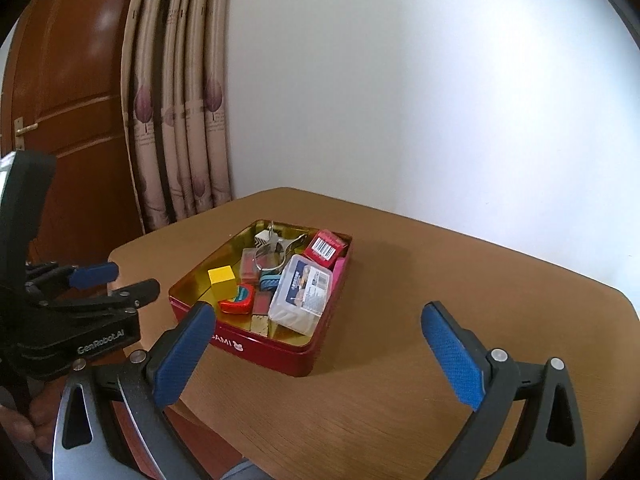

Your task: Organize rigid objects

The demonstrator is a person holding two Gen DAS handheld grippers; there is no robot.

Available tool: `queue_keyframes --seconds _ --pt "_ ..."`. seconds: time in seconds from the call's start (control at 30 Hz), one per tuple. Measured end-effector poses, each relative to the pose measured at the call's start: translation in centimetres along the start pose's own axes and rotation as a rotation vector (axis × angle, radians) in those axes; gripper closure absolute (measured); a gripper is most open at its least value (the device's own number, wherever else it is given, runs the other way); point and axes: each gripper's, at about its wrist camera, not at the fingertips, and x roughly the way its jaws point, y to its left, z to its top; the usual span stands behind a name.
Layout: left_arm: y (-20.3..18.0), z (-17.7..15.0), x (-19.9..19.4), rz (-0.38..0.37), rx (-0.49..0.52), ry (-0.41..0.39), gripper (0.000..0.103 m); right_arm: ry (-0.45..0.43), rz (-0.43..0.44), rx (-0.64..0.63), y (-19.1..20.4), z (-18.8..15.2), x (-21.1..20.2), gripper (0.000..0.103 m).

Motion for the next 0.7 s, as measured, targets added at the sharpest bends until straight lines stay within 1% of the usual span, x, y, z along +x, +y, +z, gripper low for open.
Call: queue_keyframes --seconds 0.07,0.2,0.27,0.6,0.7 --pt "0.2 0.2 -0.1 -0.001 -0.013 -0.008 0.049 -0.006 -0.015 -0.003 -0.1 0.0 -0.3 0.001" --pt "0.6 0.5 -0.3 -0.024 -0.04 -0.003 0.049 0.002 -0.023 -0.004 -0.1 0.0 -0.5 0.001" --pt "0.8 0.6 -0.4 -0.022 -0.055 -0.008 0.049 0.001 -0.019 -0.002 -0.2 0.0 -0.6 0.001" --pt "0.5 1.1 0.1 -0.012 -0.052 0.019 0.049 0.001 -0.023 -0.001 0.0 0.0 -0.7 0.001" --pt "0.3 1.2 0.2 -0.011 -0.043 0.015 0.049 0.002 -0.025 -0.002 0.1 -0.1 -0.7 0.001"
